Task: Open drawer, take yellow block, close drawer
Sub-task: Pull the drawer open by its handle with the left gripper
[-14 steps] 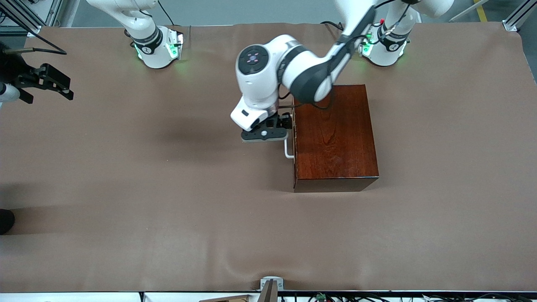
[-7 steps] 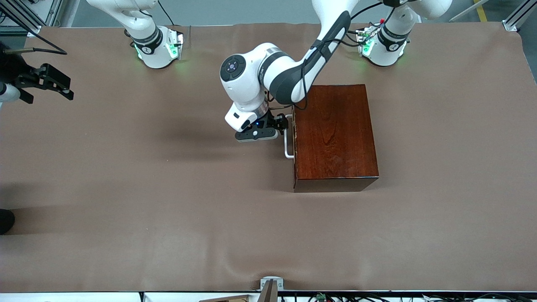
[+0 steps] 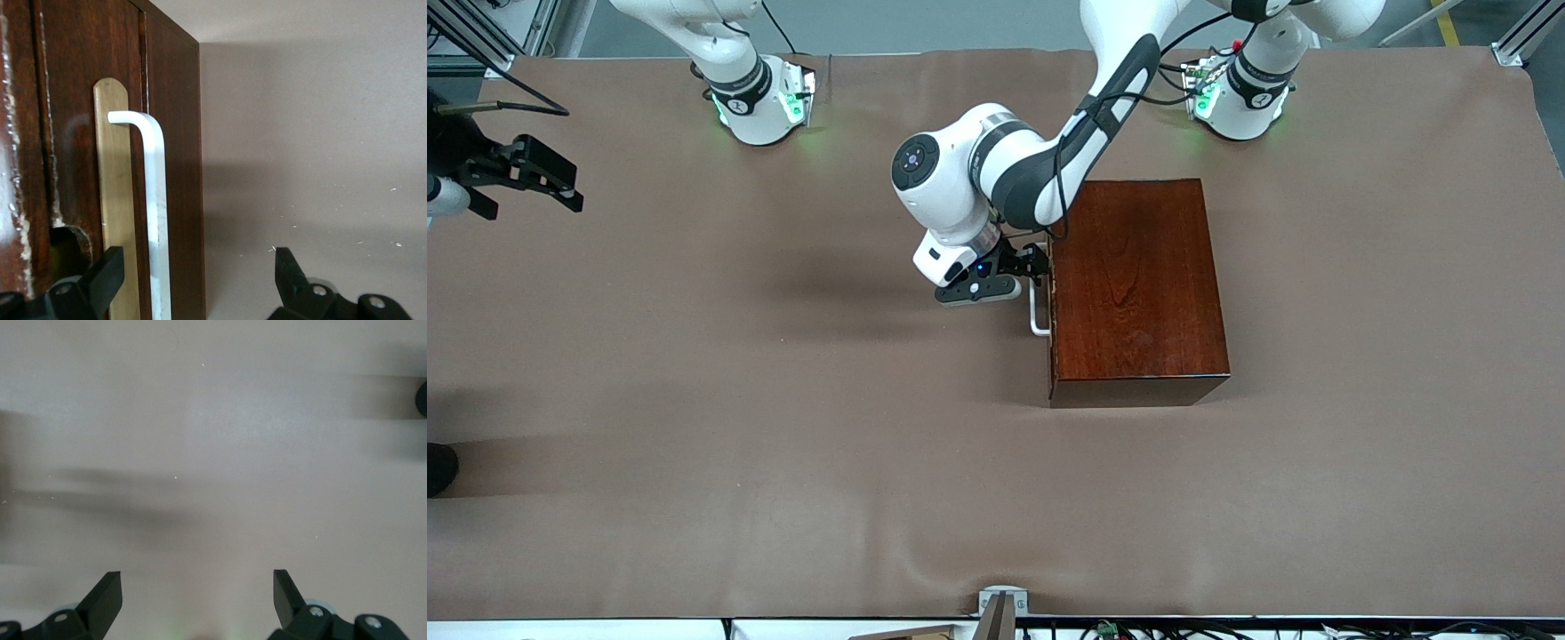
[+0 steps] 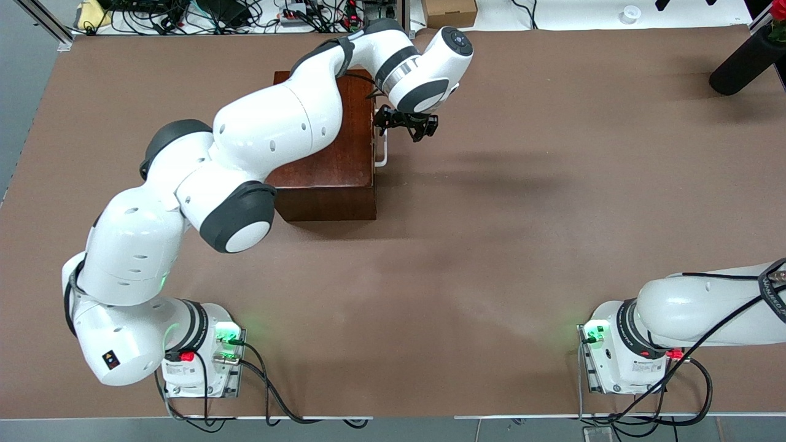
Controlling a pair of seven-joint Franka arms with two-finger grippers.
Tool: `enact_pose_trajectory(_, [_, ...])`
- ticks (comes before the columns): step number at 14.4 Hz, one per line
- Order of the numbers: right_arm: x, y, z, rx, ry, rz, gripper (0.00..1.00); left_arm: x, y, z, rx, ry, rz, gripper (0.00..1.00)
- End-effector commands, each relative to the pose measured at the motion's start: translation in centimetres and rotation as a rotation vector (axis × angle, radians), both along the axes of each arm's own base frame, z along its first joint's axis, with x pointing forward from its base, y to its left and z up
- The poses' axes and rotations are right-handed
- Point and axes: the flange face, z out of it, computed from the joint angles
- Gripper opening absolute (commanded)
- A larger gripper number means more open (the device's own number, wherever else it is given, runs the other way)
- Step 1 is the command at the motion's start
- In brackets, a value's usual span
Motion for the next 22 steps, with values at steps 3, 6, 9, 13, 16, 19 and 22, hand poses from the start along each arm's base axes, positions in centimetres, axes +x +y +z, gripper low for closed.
enact_pose_trajectory(3, [0.3, 0.2, 0.3, 0.005, -0.006, 0.008, 1.0, 0.1, 0.1, -1.3, 0.039, -0.021, 0.04, 1.0])
enact_pose_trajectory(6, [0.3, 0.2, 0.3, 0.005, -0.006, 0.008, 1.0, 0.3, 0.3, -2.4, 0.05, -0.02, 0.055, 1.0])
enact_pose_trajectory(9, [0.3, 0.2, 0.3, 0.005, -0.006, 0.008, 1.0, 0.4, -0.1, -3.2, 0.035, -0.033, 0.049, 1.0])
enact_pose_trajectory(13, [0.3, 0.3, 0.2, 0.005, -0.004, 0.01, 1.0, 1.1, -0.6, -2.9, -0.027, -0.079, 0.104, 1.0])
enact_pose_trajectory(16, [0.2, 0.3, 0.3, 0.005, -0.006, 0.01, 1.0, 1.2, -1.4, -2.7, -0.078, -0.116, 0.125, 1.0])
enact_pose_trajectory(19, [0.2, 0.4, 0.3, 0.005, -0.006, 0.011, 1.0, 0.9, -2.8, -2.1, -0.156, -0.154, 0.158, 1.0])
enact_pose_trajectory(22, [0.3, 0.3, 0.2, 0.005, -0.004, 0.01, 1.0, 0.2, -4.3, -1.7, -0.243, -0.163, 0.196, 1.0])
